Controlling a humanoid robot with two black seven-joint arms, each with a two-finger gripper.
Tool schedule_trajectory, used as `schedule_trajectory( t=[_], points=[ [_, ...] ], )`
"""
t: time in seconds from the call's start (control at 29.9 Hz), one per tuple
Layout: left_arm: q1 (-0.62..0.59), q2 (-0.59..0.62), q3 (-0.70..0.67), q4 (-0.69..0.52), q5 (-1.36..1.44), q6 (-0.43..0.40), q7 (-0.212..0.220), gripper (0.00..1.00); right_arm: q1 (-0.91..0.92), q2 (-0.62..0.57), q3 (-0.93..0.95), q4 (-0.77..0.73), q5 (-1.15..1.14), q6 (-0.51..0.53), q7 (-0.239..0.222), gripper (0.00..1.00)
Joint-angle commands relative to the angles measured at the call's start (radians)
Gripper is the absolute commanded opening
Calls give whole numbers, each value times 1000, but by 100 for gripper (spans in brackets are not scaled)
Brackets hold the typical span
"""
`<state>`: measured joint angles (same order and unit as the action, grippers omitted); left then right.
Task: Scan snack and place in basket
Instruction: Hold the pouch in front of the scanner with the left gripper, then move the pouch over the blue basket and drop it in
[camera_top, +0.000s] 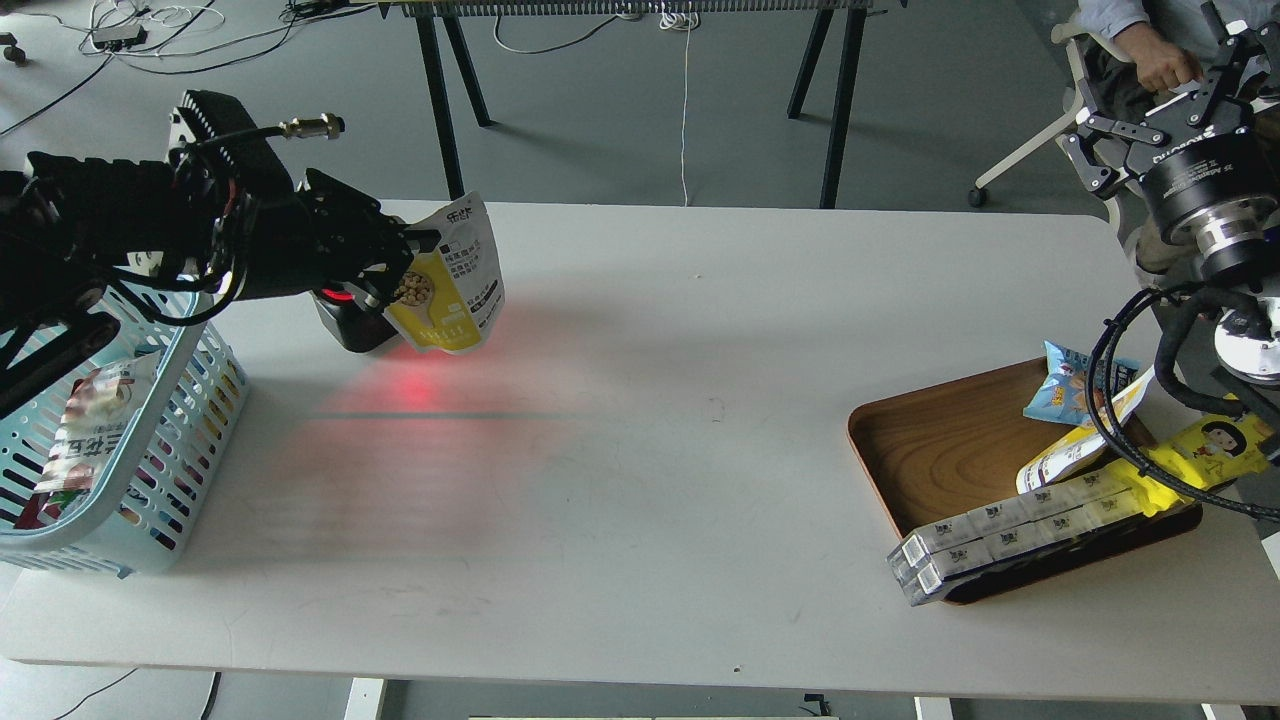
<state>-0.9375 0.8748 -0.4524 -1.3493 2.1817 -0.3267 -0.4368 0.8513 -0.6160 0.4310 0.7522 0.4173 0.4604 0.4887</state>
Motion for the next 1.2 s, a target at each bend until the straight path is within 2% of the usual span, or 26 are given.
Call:
schedule_trajectory(
  t=[0.0, 0.43, 0.67, 1.17],
  points=[
    [2, 0, 3, -8, 0, -3, 0, 0, 0, -1, 0, -1, 0, 1, 0, 96],
    [-17, 29, 17, -83, 0, -38, 3, 0, 0, -1, 0, -2, 0, 0, 0, 96],
    [-18, 67, 17, -178, 0, -66, 6, 0, 0, -1, 0, -2, 0, 0, 0, 96],
    [-23, 87, 4, -185, 0, -74, 0, 0, -2, -1, 0, -2, 0, 1, 0, 96]
  ],
)
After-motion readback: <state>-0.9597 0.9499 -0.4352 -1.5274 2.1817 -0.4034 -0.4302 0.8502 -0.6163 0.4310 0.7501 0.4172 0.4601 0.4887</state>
